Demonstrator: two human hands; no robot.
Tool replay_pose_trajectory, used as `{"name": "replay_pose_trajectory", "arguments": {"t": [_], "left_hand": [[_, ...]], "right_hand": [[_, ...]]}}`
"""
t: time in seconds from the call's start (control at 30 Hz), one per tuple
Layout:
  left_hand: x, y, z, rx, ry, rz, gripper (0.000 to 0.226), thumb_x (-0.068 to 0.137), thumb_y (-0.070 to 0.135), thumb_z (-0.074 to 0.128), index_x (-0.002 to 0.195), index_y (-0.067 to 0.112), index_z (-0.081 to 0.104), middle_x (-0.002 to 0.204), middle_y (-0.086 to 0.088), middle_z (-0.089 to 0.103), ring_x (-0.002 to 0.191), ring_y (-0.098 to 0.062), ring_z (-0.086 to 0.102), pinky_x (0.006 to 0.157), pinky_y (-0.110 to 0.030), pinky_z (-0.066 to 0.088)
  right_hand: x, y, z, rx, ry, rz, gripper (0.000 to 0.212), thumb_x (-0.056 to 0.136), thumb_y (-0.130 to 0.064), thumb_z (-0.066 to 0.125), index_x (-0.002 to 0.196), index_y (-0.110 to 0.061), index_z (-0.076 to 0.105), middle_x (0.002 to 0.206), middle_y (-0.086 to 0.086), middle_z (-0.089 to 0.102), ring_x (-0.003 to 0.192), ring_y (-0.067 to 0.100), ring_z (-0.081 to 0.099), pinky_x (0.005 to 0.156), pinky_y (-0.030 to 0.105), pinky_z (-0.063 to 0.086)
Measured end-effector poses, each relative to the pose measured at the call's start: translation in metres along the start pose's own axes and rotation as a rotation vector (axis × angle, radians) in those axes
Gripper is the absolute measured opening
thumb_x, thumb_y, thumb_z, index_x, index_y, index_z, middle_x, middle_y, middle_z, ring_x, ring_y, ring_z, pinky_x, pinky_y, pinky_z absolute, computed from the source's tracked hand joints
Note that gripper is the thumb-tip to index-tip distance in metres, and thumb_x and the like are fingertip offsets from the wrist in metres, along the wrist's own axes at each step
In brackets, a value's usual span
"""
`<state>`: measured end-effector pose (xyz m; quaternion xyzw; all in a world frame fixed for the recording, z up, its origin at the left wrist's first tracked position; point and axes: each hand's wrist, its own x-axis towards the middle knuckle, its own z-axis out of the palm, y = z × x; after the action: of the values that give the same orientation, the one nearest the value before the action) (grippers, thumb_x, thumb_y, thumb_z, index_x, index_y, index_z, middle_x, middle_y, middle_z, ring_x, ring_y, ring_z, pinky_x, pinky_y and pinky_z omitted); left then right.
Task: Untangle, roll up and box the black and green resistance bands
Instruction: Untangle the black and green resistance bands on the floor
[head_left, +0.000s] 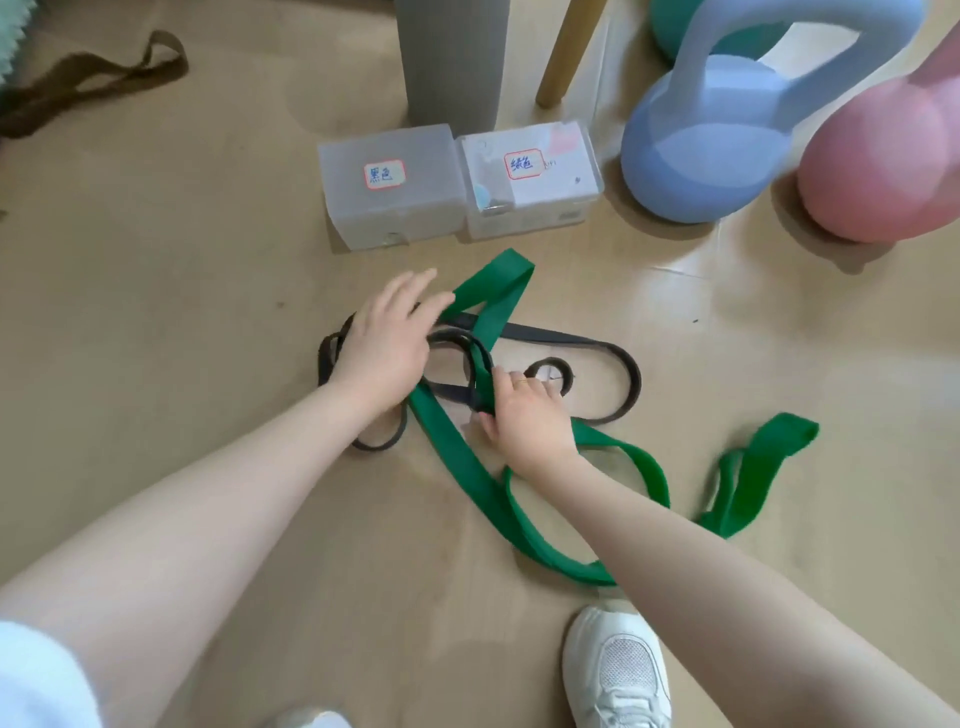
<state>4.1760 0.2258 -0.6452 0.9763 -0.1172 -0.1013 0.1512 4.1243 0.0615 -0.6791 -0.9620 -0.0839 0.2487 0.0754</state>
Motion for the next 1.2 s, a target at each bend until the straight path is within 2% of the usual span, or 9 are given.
{"name": "replay_pose_trajectory", "arguments": {"t": [0.13,0.2,0.3,0.43,0.67,0.77,0.9,1.03,1.2], "left_hand": [[0.017,0.008,0.029,0.254,-0.269,0.231,0.049,0.097,0.012,0.038,0.144,0.024,0.029,0.154,-0.003,0.023,0.139,-0.026,0.024,0.112,-0.040,0.021],[0.024,0.013,0.040,0.297,-0.374,0.197,0.045,0.097,0.017,0.038,0.141,0.021,0.032,0.141,-0.007,0.042,0.123,-0.028,0.043,0.088,-0.039,0.042],[0.025,0.015,0.048,0.292,-0.348,0.175,0.029,0.095,0.014,0.040,0.123,0.018,0.044,0.109,-0.008,0.057,0.092,-0.028,0.055,0.061,-0.035,0.041],[0.012,0.020,0.041,-0.013,-0.369,0.166,0.027,0.096,0.035,0.042,0.113,0.025,0.061,0.109,0.001,0.065,0.095,-0.021,0.059,0.075,-0.036,0.050],[0.006,0.005,-0.012,-0.763,0.049,-0.421,0.023,0.097,0.023,0.042,0.090,0.014,0.062,0.076,0.003,0.066,0.067,-0.011,0.060,0.072,-0.029,0.049],[0.003,0.003,-0.025,-0.824,0.088,-0.476,0.028,0.099,0.022,0.038,0.087,0.010,0.060,0.071,0.004,0.064,0.067,-0.012,0.055,0.066,-0.024,0.043],[-0.013,0.000,-0.016,-0.798,0.096,-0.551,0.027,0.100,0.023,0.034,0.095,0.009,0.056,0.077,0.000,0.065,0.069,-0.014,0.054,0.061,-0.024,0.039],[-0.035,-0.022,0.013,-0.554,0.014,-0.694,0.025,0.097,0.018,0.037,0.102,0.002,0.056,0.099,-0.014,0.063,0.089,-0.032,0.055,0.073,-0.034,0.040],[-0.041,-0.033,0.027,-0.604,0.060,-0.688,0.017,0.096,0.017,0.038,0.106,0.010,0.051,0.104,-0.011,0.063,0.096,-0.031,0.056,0.078,-0.036,0.042]], "right_hand": [[0.004,0.005,0.017,-0.045,0.094,-0.031,0.032,0.096,-0.025,0.041,0.123,-0.007,0.041,0.119,0.010,0.055,0.110,0.030,0.050,0.090,0.036,0.035],[0.000,0.014,0.015,0.034,0.161,-0.088,0.026,0.097,-0.022,0.041,0.119,-0.008,0.046,0.114,0.009,0.058,0.104,0.030,0.052,0.084,0.036,0.036],[-0.018,0.037,0.009,0.234,0.187,-0.152,0.021,0.092,-0.017,0.050,0.110,-0.007,0.057,0.100,0.010,0.062,0.089,0.032,0.057,0.065,0.034,0.038],[-0.044,0.064,0.003,0.173,0.067,-0.104,0.018,0.088,-0.020,0.050,0.103,-0.012,0.054,0.096,0.004,0.057,0.080,0.030,0.056,0.055,0.032,0.038],[-0.088,0.082,0.002,-0.153,-0.351,-0.145,0.007,0.077,-0.011,0.048,0.082,-0.016,0.048,0.083,0.001,0.048,0.086,0.026,0.049,0.064,0.027,0.027],[-0.100,0.083,0.008,-0.258,-0.536,-0.055,0.018,0.079,-0.005,0.045,0.068,-0.017,0.038,0.077,0.000,0.043,0.078,0.024,0.044,0.064,0.028,0.033],[-0.095,0.068,0.012,-0.355,-0.654,0.004,0.014,0.083,-0.010,0.043,0.088,-0.016,0.055,0.087,0.002,0.053,0.081,0.025,0.049,0.067,0.031,0.040],[-0.057,0.057,-0.001,0.160,-0.375,0.272,0.028,0.087,-0.027,0.042,0.106,-0.013,0.058,0.101,0.009,0.061,0.097,0.030,0.059,0.074,0.030,0.045],[0.014,0.046,-0.016,0.982,0.018,0.652,0.059,0.097,-0.038,0.039,0.144,-0.006,0.023,0.139,0.013,0.044,0.121,0.032,0.047,0.095,0.036,0.040]]}}
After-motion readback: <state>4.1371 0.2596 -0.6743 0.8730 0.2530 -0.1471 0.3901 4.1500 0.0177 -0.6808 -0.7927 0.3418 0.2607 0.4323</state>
